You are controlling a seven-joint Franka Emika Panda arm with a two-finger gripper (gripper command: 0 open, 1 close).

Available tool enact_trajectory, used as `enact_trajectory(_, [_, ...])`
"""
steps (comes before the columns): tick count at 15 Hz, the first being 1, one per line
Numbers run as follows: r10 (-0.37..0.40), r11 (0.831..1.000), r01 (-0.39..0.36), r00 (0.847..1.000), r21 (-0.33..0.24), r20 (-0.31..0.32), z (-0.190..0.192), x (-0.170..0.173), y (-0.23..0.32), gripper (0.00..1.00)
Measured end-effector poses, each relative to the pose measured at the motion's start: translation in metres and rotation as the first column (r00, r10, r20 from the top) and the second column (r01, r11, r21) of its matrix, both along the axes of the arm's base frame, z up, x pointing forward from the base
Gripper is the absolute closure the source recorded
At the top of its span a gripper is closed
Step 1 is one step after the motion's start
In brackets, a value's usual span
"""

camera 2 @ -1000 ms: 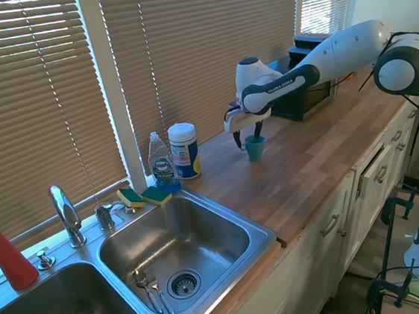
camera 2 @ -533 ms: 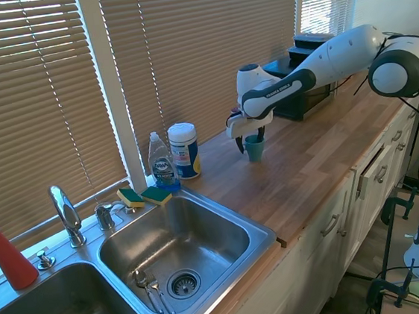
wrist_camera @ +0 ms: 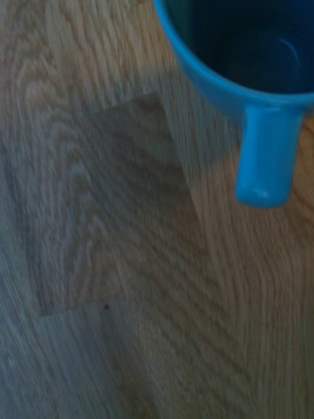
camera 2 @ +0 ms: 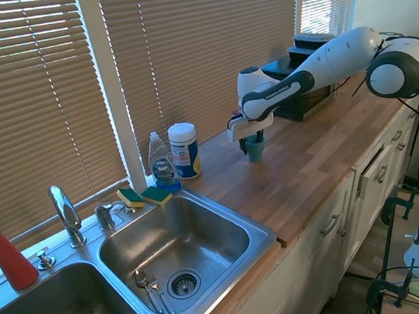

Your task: Put the mug in the sink

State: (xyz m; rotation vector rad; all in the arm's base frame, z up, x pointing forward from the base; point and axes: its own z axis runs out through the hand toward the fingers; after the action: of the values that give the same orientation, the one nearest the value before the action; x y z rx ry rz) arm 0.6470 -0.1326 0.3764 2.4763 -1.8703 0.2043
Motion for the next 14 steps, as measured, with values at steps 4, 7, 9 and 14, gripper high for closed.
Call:
enact_trajectory(4, [0.005,1.0,-0.005,1.0,0.002,-0.004,-0.0022,-0.0003,-0.0005,1.0])
enact_trajectory(7, [0.01,1.0,-0.01,1.0,0.011,-0.004,-0.003,-0.0006,0.0,1.0])
enact_trajectory(9, [0.013,1.0,-0.013,1.0,0.014,-0.005,-0.0034,-0.0008,0.0002,1.0])
enact_trajectory(14, [0.028,0.999,-0.028,1.0,0.014,0.0,-0.0036,-0.0009,0.0011,1.0])
